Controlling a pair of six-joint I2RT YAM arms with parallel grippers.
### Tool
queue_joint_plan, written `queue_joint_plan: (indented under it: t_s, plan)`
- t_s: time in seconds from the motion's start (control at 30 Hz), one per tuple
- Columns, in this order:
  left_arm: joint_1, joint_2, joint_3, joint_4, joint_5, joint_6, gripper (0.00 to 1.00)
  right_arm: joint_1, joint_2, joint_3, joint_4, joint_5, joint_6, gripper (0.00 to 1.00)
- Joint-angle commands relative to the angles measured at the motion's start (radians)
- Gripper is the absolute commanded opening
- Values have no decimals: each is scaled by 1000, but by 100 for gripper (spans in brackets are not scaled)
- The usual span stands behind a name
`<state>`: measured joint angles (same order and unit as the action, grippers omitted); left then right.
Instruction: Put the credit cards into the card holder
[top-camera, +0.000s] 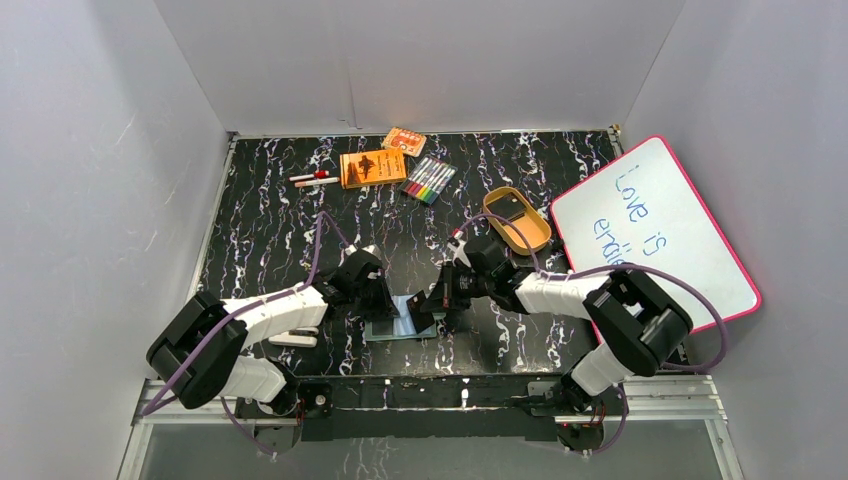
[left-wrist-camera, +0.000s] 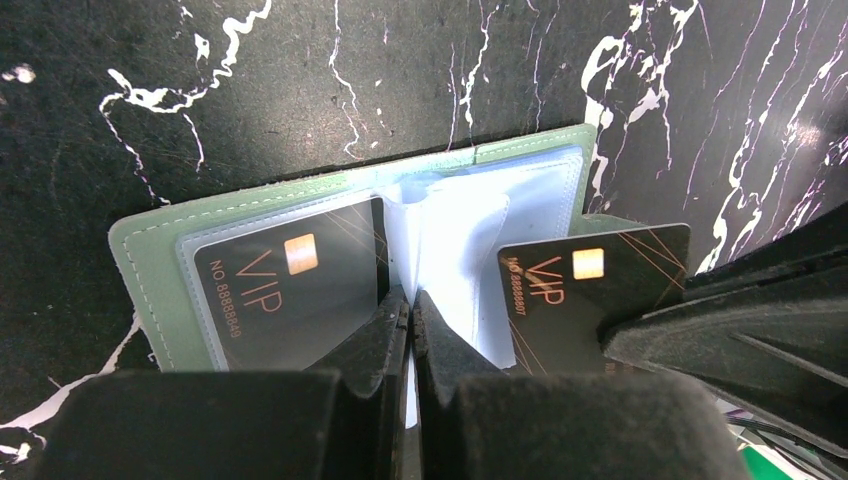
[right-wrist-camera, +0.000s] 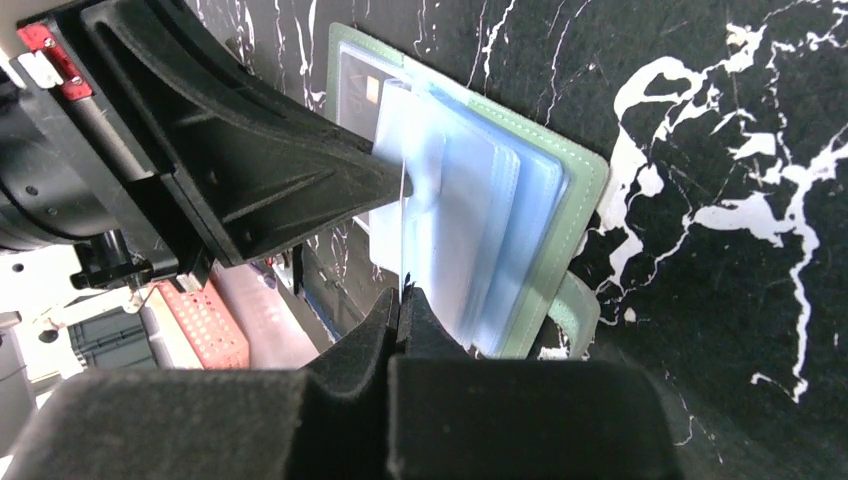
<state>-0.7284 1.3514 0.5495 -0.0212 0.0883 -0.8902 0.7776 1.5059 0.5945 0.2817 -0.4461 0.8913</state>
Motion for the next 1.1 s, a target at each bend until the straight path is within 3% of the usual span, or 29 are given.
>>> queue_joint_plan:
  t_s: [0.0,0.3,1.07]
  plan:
    - [6,1,-17,-17,-17,1,0,8,29,38,4,-9,10,0]
    - [6,-6,-31,-16,-20,-6,0,10,-42,10,-28,24,-3,0]
    - [7,-29,-36,-16,-23,-10,0,11,38,8,-45,9,-6,0]
